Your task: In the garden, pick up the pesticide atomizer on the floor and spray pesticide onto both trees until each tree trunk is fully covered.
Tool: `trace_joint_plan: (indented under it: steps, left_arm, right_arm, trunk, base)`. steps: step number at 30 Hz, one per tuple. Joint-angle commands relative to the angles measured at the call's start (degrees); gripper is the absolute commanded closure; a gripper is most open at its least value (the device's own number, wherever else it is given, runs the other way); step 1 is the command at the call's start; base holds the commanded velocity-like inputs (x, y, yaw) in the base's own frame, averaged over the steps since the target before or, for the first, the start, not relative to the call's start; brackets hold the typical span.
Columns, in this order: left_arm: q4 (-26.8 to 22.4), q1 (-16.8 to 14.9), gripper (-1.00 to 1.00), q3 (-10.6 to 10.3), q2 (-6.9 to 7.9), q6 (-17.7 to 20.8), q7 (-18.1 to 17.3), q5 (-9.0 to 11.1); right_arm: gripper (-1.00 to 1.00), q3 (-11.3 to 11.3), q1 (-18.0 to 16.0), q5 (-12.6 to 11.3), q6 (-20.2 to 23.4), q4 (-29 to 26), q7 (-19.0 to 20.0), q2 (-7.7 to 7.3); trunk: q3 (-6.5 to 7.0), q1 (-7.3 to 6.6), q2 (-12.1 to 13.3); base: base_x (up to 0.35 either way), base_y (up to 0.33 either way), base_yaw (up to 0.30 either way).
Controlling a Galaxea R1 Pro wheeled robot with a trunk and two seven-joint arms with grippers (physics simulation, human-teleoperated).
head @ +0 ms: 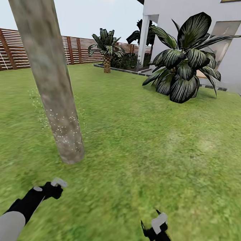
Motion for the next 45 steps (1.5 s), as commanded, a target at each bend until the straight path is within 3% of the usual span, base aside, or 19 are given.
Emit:
trace_joint_plan:
  steps: [1, 2, 4, 7, 8, 10, 14, 17, 21, 22, 23, 25, 27, 30, 32, 38, 42, 45]
  left_arm:
    - [0.23, 0.0, 1.0, -0.12, 0.06, -0.98, -1.9, -1.01]
    - [0.42, 0.0, 1.0, -0.25, 0.11, -2.24, -5.35, -2.59]
    - [0.52, 0.01, 1.0, -0.35, 0.07, -4.43, -11.99, -5.67]
    - [0.59, 0.01, 1.0, -0.85, -0.24, -7.61, -17.91, -9.8]
    - [0.59, 0.01, 1.0, -2.47, -0.35, -8.63, -19.71, -12.44]
    - [0.57, 0.01, 1.0, -4.29, -0.47, -8.94, -20.56, -14.01]
    - [0.61, 0.01, 1.0, -8.96, -0.57, -8.99, -20.99, -14.8]
    - [0.62, 0.01, 1.0, -15.04, -0.57, -8.77, -21.02, -14.68]
    - [0.55, 0.01, 1.0, -16.48, -0.69, -8.55, -20.98, -14.77]
    - [0.54, 0.01, 1.0, -16.6, -0.71, -8.5, -20.97, -14.79]
    - [0.54, 0.01, 1.0, -16.67, -0.76, -8.47, -20.96, -14.8]
    - [0.53, 0.01, 1.0, -16.72, -0.99, -8.5, -21.01, -14.75]
    - [0.56, 0.01, 1.0, -17.47, -2.19, -8.46, -21.03, -14.75]
    - [0.68, 0.01, 1.0, -21.67, -3.49, -8.13, -21.07, -14.59]
    - [0.7, 0.01, 1.0, -23.28, -4.36, -7.93, -22.0, -14.54]
    - [0.71, 0.01, 1.0, -24.08, -6.08, -7.96, -24.47, -14.72]
    - [0.71, 0.01, 1.0, -27.31, -8.06, -7.86, -24.53, -14.68]
    - [0.66, 0.01, 1.0, -27.97, -9.65, -7.91, -24.47, -14.79]
  right_arm:
    - [-1.0, -0.05, 0.01, 2.68, 0.78, -0.24, 1.34, 0.23]
    - [-1.0, -0.05, -0.09, 5.48, 2.53, -0.44, 4.3, 0.52]
    - [-1.0, -0.07, -0.97, 7.75, 6.09, -0.63, 11.69, 0.81]
    - [-1.0, -0.12, -2.68, 8.5, 9.03, -2.47, 22.45, 1.2]
    - [-1.0, -0.13, -2.98, 8.51, 9.39, -3.86, 25.43, 1.29]
    - [-1.0, -0.14, -3.12, 8.41, 9.92, -5.27, 26.54, 1.32]
    - [-1.0, -0.12, -3.21, 8.31, 11.9, -6.85, 29.11, 1.46]
    - [-1.0, -0.08, -3.21, 8.63, 17.52, -11.59, 38.41, 4.2]
    - [-1.0, -0.07, -3.28, 8.51, 24.75, -20.49, 46.83, 5.45]
    - [1.0, -0.1, -3.4, 8.43, 25.45, -21.79, 49.03, 5.55]
    - [1.0, -0.12, -3.85, 8.39, 25.8, -22.47, 50.58, 5.59]
    - [1.0, -0.13, -4.44, 8.36, 26.08, -22.93, 51.87, 5.63]
    - [1.0, -0.17, -4.64, 8.36, 26.15, -22.93, 52.27, 5.58]
    - [1.0, -0.21, -4.7, 8.38, 26.05, -22.63, 52.32, 5.56]
    - [1.0, -0.16, -4.71, 8.36, 25.96, -22.71, 52.38, 5.58]
    - [1.0, -0.05, -5.08, 8.28, 25.92, -22.96, 52.26, 6.46]
    - [1.0, -0.05, -5.28, 8.27, 25.91, -23.0, 52.23, 7.59]
    - [1.0, -0.05, -5.3, 8.25, 25.91, -23.03, 52.23, 8.08]
  trunk:
    - [0.0, 0.0, 0.0]
    - [0.0, 0.0, 0.0]
    - [0.0, 0.0, 0.0]
    - [0.0, 0.0, 0.0]
    - [0.0, 0.0, 0.0]
    - [0.0, 0.0, 0.0]
    - [0.0, 0.0, 0.0]
    - [0.0, 0.0, 0.0]
    - [0.0, 0.0, 0.0]
    - [0.0, 0.0, 0.0]
    - [0.0, 0.0, 0.0]
    - [0.0, 0.0, 0.0]
    - [0.0, 0.0, 0.0]
    - [0.0, 0.0, 0.0]
    - [0.0, 0.0, 0.0]
    - [0.0, 0.0, 0.0]
    - [0.0, 0.0, 0.0]
    - [0.0, 0.0, 0.0]
  base:
    - [0.0, 0.0, 0.0]
    - [0.0, 0.0, 0.0]
    - [0.0, 0.0, 0.0]
    - [0.0, 0.0, 0.0]
    - [0.0, 0.0, 0.0]
    - [0.0, 0.0, 0.0]
    - [0.0, 0.0, 0.0]
    - [0.0, 0.0, 0.0]
    - [0.0, 0.0, 0.0]
    - [0.0, 0.0, 0.0]
    - [0.0, 0.0, 0.0]
    - [0.0, 0.0, 0.0]
    - [0.0, 0.0, 0.0]
    - [0.0, 0.0, 0.0]
    - [0.0, 0.0, 0.0]
    - [0.0, 0.0, 0.0]
    - [0.0, 0.0, 0.0]
    - [0.0, 0.0, 0.0]
